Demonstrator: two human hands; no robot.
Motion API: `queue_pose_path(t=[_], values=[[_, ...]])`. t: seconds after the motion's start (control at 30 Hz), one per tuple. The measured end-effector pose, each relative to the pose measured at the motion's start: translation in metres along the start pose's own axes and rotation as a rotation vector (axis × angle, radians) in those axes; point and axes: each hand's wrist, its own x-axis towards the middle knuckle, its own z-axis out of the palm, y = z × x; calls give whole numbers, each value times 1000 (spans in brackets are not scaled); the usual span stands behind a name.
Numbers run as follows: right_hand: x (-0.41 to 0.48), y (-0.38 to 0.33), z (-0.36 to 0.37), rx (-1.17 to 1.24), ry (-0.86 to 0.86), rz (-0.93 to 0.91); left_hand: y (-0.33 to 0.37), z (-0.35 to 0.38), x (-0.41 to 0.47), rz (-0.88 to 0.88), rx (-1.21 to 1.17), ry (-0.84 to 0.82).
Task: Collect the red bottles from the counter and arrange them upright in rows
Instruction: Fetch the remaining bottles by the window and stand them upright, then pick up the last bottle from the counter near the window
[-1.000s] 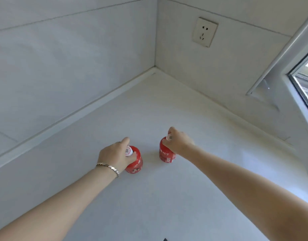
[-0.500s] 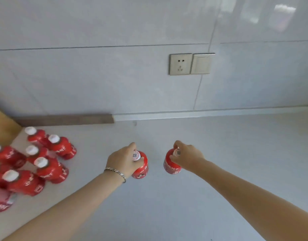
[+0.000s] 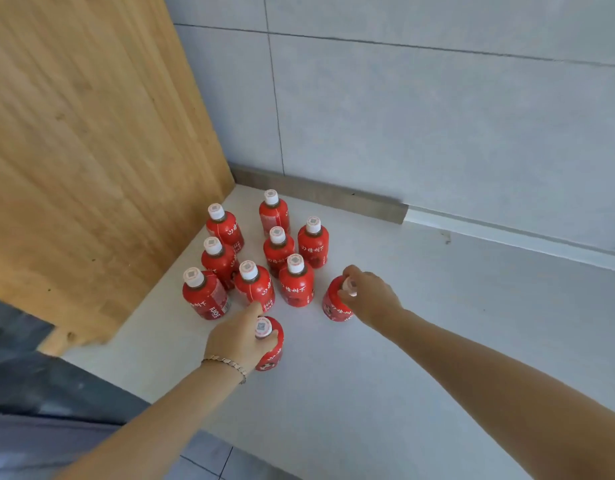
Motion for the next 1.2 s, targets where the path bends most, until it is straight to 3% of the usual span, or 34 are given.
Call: queue_pose_path(t=[0.2, 0.33, 0.43, 0.5, 0.57, 0.63, 0.7, 0.8, 1.03, 1.2], values=[[18, -28, 18, 100, -7, 33, -29, 4, 22, -21, -85, 87], [15, -22, 21, 5, -26, 131, -32, 3, 34, -29, -73, 43], [8, -9, 19, -116, -65, 149, -26, -6, 29, -34, 192, -15], [-1, -1, 16, -172, -109, 155, -18, -16, 26, 105, 455, 58], [-13, 11, 11, -195, -140, 166, -3, -22, 25, 310, 504, 169], [-29, 28, 7, -184, -150, 191, 25, -21, 24, 378, 323, 15], [-50, 54, 0, -153, -154, 254, 60, -8, 21, 302, 118, -300], [-95, 109, -13, -48, -160, 409, 118, 33, 13, 338, 110, -614], [-274, 247, -61, 112, -75, 774, 297, 117, -81, 775, 286, -761], [-432, 329, -72, 212, 107, 1041, 424, 161, -202, 1104, 365, -763]])
